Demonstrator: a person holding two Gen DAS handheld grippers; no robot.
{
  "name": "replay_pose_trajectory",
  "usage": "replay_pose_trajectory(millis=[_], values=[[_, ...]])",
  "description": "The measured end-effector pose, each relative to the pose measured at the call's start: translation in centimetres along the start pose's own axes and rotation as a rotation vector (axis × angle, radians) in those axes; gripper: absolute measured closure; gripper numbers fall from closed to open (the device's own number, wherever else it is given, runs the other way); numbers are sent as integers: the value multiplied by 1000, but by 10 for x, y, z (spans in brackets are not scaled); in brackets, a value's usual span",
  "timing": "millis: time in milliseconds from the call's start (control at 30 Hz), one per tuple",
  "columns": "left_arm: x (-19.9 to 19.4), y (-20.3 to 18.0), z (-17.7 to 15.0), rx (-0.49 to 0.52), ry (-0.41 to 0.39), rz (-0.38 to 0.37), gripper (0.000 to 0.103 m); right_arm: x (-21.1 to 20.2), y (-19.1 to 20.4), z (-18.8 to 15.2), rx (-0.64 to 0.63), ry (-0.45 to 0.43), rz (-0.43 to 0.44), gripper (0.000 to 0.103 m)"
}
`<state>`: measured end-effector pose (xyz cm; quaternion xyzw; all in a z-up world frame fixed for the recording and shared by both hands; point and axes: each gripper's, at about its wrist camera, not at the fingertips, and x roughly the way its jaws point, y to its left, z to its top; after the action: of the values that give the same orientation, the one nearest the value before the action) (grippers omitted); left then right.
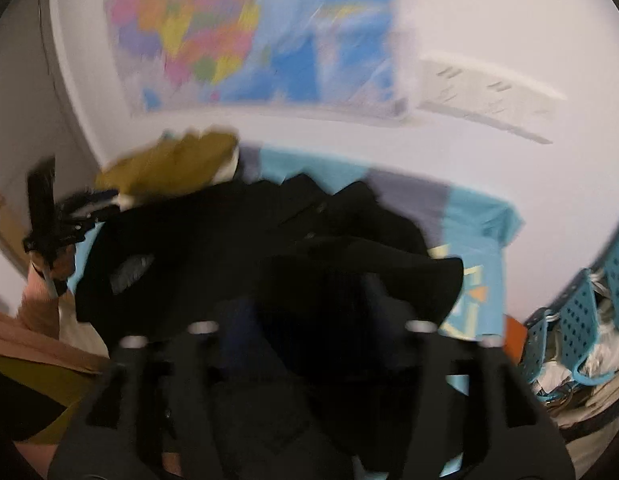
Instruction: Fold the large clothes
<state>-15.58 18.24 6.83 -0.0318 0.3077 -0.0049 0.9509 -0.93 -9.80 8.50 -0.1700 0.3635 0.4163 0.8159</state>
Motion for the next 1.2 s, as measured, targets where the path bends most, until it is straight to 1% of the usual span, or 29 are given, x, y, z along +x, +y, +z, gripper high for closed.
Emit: replay_pose_trajectory(millis=[33,67,100,133,200,267,333,367,400,467,533,567,600,667,700,733,767,800,867,900,933,967,1000,1033,1067,1100,1133,1167,1200], values=[[9,-8,0,16,14,-20,37,25,13,3,-42,83,-7,38],[21,-18,0,37,36,-42,37,36,19,2,-62,120,-12,36],[26,-27,-1,48,51,-54,37,46,24,0,-80,154,-12,28],[35,-33,-2,58,72,-75,37,51,29,-4,-104,184,-15,27],[51,-40,-4,67,115,-121,37,45,29,-9,-128,185,-18,26],[64,-47,-5,74,146,-168,37,27,20,-13,-96,137,-19,23],[80,-58,-5,74,185,-226,35,6,1,-19,-61,59,-49,15],[84,-60,-5,73,196,-241,35,-1,-12,-21,-27,22,-69,13],[94,-67,-5,72,219,-261,34,-5,-33,-27,38,-11,-71,13],[113,-81,-4,66,265,-291,34,2,-64,-36,165,-29,-51,13],[129,-95,-2,79,301,-322,34,20,-98,-50,294,-38,-20,20],[134,-101,-1,85,314,-328,34,33,-113,-55,345,-29,-8,22],[144,-111,-1,101,333,-328,34,49,-130,-62,410,-22,15,26],[165,-126,0,114,384,-304,35,72,-149,-71,486,-16,46,27],[174,-129,-1,112,401,-302,43,89,-160,-76,537,-6,72,27],[181,-131,-1,107,415,-309,53,98,-165,-79,560,0,91,27],[189,-133,-1,105,427,-312,66,107,-166,-82,574,7,119,27],[192,-132,0,100,422,-311,78,114,-167,-82,579,10,145,27],[191,-126,3,75,419,-345,87,123,-162,-83,544,1,188,35],[188,-116,7,37,408,-363,89,126,-158,-82,523,0,214,49],[185,-108,11,4,399,-378,89,126,-153,-82,500,3,208,73],[181,-93,15,-51,379,-392,90,125,-151,-81,471,0,188,84],[179,-81,16,-97,372,-394,90,122,-152,-81,466,-12,198,88],[179,-68,17,-146,370,-388,90,116,-153,-80,470,-43,210,89],[180,-49,16,-212,371,-376,90,109,-155,-79,473,-70,199,90],[179,-37,13,-249,374,-358,95,104,-157,-78,470,-84,174,90],[180,-25,10,-270,379,-304,99,101,-160,-78,472,-89,143,91],[182,-13,7,-284,394,-233,99,101,-163,-79,483,-90,142,91],[179,-4,5,-298,399,-201,99,102,-165,-81,494,-88,145,91]])
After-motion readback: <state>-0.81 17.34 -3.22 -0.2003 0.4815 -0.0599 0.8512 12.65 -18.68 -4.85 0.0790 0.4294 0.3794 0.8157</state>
